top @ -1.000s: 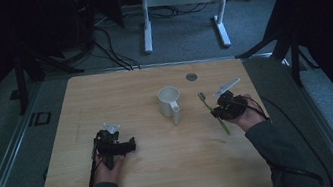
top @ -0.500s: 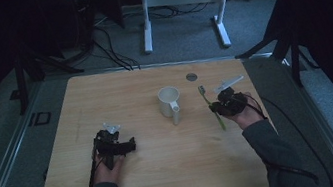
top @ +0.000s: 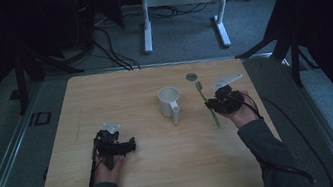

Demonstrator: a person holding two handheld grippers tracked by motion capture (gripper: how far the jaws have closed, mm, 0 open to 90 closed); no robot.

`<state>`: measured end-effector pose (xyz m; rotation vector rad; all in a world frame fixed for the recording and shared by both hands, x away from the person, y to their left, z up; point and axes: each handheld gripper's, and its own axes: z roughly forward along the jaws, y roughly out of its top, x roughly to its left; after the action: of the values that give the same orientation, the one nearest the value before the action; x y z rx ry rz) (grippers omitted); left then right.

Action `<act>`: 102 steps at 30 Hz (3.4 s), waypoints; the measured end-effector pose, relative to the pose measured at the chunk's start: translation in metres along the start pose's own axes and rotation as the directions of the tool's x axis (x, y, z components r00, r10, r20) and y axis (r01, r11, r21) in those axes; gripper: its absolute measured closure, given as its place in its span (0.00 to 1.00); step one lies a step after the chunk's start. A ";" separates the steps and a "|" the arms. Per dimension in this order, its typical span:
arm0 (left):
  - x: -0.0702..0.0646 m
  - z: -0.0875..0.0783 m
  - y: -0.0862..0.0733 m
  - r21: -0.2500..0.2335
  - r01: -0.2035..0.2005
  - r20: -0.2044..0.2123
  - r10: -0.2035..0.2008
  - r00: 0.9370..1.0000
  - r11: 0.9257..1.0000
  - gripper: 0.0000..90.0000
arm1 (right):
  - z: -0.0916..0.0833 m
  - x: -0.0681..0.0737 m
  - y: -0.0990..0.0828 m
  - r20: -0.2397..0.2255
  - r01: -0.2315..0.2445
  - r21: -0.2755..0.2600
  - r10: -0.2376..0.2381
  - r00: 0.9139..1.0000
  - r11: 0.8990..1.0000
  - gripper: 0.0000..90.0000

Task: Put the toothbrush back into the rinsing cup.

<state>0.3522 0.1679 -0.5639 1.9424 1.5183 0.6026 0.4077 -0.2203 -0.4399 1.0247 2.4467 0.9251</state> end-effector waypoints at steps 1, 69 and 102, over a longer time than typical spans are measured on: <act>0.000 0.000 0.000 0.000 0.001 0.000 -0.001 1.000 1.000 0.06 | 0.000 0.000 0.001 -0.001 -0.003 -0.006 0.003 1.000 1.000 0.91; 0.000 0.000 0.000 0.000 0.000 0.000 0.000 1.000 1.000 0.06 | 0.001 0.002 0.027 -0.092 -0.210 -0.263 0.192 0.977 0.942 0.91; 0.000 0.000 0.000 -0.001 0.000 0.000 0.000 1.000 1.000 0.06 | -0.002 0.008 0.046 -0.114 -0.247 -0.347 0.220 0.969 0.905 0.91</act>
<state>0.3522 0.1678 -0.5639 1.9417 1.5184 0.6029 0.4247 -0.1911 -0.4074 1.1787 2.1218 1.4481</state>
